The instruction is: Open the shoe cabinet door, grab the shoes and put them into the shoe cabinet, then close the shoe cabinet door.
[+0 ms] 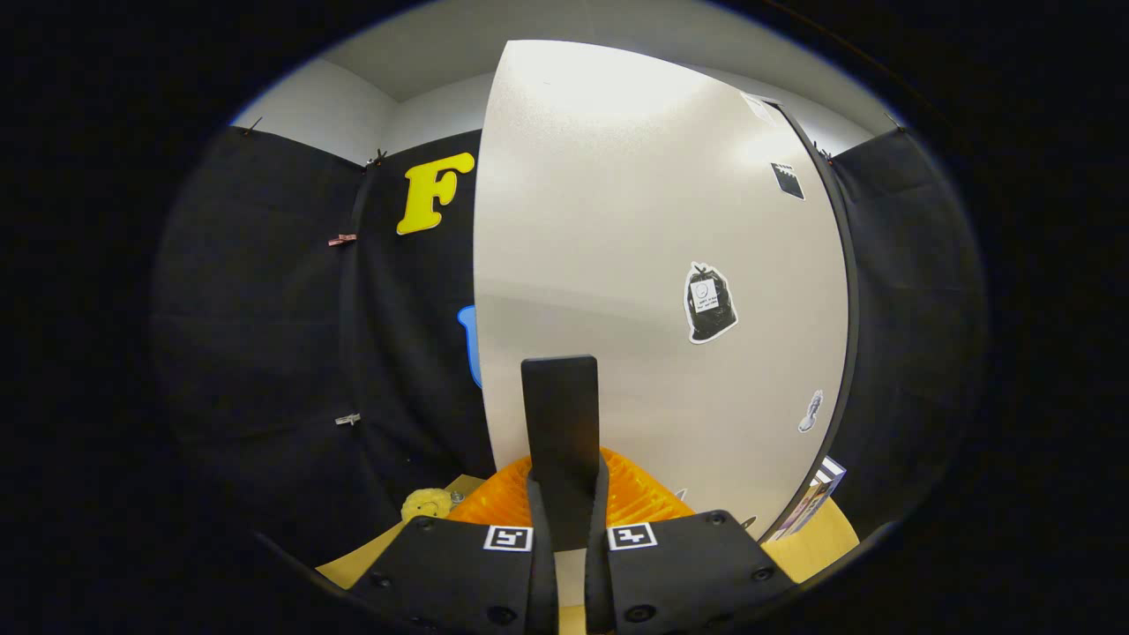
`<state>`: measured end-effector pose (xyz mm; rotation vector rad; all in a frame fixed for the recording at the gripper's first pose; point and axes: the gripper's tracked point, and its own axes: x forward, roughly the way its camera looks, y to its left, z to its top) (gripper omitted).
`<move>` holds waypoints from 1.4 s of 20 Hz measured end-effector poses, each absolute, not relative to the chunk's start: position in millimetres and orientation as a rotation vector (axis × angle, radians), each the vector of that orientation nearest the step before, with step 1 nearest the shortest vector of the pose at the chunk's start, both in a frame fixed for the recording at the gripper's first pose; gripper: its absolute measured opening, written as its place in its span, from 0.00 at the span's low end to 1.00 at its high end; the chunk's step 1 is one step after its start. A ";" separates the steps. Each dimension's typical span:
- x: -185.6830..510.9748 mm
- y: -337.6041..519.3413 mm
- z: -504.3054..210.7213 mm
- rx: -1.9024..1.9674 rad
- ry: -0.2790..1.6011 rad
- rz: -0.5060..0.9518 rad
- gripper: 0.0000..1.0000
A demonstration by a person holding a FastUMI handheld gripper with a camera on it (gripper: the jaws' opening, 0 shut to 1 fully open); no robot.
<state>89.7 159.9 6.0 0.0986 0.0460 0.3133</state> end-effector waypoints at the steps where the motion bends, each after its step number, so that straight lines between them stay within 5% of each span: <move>1: 87.7 157.5 6.1 0.099 0.046 0.320 0.16; 13: 60.3 128.5 8.2 0.115 0.050 0.362 0.16; 28: 47.8 78.9 8.1 0.141 0.045 0.244 0.15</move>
